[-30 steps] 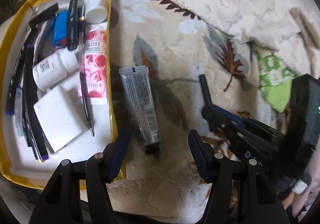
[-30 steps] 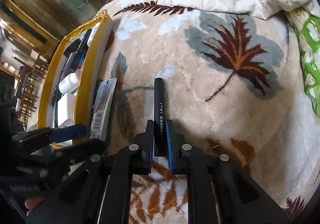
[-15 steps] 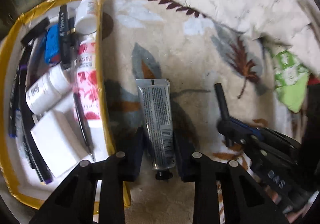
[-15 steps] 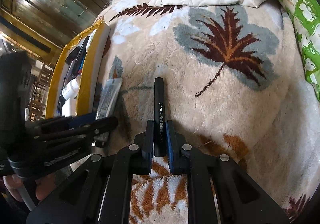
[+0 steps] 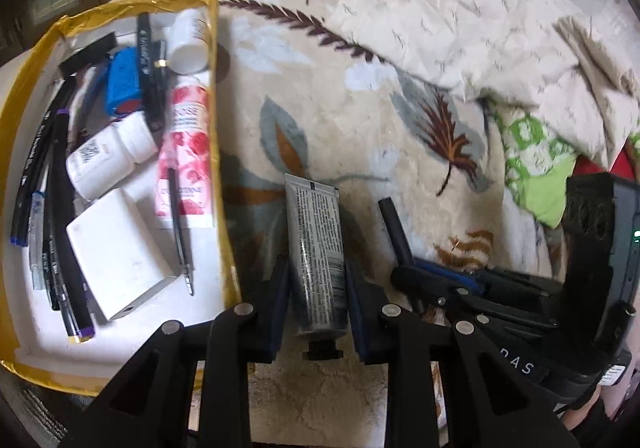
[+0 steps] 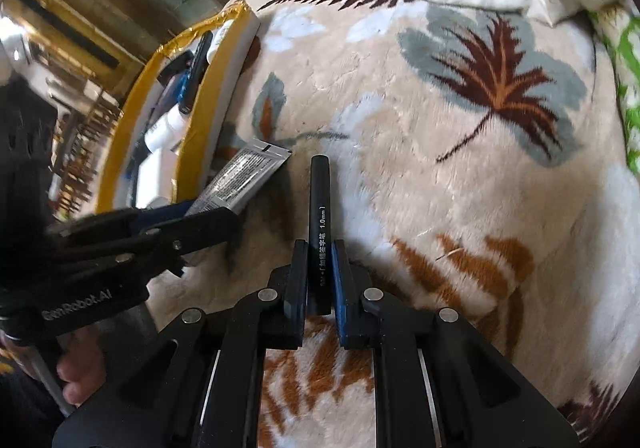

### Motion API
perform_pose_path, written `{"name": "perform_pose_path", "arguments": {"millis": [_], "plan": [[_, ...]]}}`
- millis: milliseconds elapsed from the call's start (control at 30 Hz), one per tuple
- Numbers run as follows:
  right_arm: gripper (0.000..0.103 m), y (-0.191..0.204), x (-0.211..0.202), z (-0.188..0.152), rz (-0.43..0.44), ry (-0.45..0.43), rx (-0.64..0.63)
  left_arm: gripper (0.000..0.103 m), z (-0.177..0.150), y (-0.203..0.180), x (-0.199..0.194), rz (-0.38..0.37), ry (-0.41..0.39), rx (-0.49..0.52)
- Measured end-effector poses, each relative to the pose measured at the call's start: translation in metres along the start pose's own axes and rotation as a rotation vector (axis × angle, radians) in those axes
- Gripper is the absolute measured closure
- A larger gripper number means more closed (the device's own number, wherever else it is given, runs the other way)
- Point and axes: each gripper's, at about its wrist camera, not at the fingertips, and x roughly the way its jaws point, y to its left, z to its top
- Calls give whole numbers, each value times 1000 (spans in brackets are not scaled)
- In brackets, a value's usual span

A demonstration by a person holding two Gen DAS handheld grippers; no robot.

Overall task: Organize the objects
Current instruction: 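Carry the black pen and silver tube into the tray and open both tools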

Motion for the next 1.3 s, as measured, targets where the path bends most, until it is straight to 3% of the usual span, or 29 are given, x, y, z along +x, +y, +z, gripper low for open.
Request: {"name": "perform_pose_path", "arguments": {"millis": [433, 700, 900, 1100, 1300], "plan": [[92, 27, -13, 15, 46, -38, 35, 77, 5, 31, -48, -111, -87, -79], [92, 81, -7, 31, 126, -25, -71, 77, 12, 124, -101, -92, -208, -268], [92, 108, 14, 44, 156, 11, -94, 77, 1, 170, -91, -31, -197, -350], [92, 129, 48, 53, 48, 66, -126, 77, -1, 179, -82, 30, -156, -352], [92, 145, 65, 56, -109, 87, -183, 77, -4, 186, -75, 44, -116, -354]]}}
